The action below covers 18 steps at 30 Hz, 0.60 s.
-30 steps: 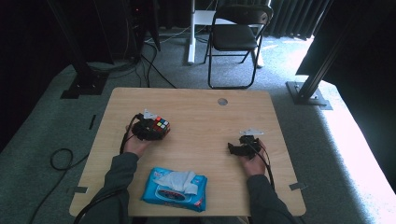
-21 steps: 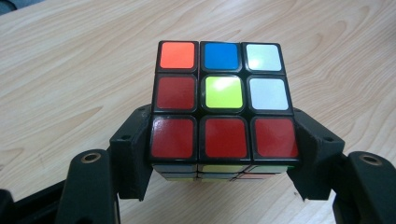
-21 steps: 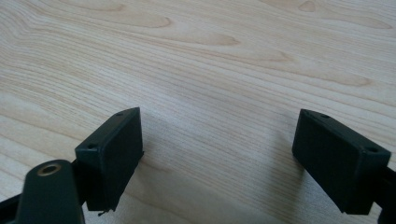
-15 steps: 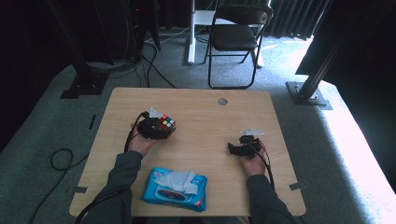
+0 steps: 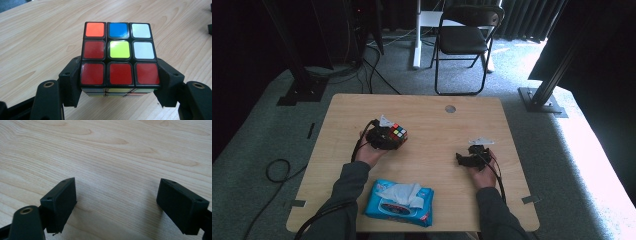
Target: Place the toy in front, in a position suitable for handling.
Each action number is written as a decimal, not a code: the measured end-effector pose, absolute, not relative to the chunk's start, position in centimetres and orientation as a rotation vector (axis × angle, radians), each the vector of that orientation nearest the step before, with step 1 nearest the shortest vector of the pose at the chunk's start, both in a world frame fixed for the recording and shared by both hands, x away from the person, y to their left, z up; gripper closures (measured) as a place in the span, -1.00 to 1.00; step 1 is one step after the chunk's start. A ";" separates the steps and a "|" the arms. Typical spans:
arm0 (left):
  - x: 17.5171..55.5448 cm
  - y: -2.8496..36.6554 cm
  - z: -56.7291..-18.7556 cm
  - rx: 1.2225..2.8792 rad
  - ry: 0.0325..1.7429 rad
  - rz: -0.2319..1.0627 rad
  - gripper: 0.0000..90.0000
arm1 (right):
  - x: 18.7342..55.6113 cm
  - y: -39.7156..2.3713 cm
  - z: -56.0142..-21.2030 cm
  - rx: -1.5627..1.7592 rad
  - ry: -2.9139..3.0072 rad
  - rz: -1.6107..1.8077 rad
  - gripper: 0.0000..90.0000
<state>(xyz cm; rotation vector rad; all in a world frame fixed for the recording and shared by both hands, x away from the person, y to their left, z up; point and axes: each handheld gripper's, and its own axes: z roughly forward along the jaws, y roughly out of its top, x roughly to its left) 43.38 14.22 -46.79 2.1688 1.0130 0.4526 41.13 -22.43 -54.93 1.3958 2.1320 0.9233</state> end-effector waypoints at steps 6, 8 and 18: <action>43.3 13.6 -46.6 2.173 0.993 0.441 -0.24 | 41.1 -22.4 -54.9 1.398 2.131 0.924 -0.65; 43.2 13.4 -46.5 2.177 0.981 0.436 -0.24 | 41.1 -22.4 -54.9 1.396 2.132 0.923 -0.65; 42.9 11.8 -46.7 2.211 0.929 0.421 -0.24 | 41.1 -22.4 -54.9 1.397 2.132 0.924 -0.65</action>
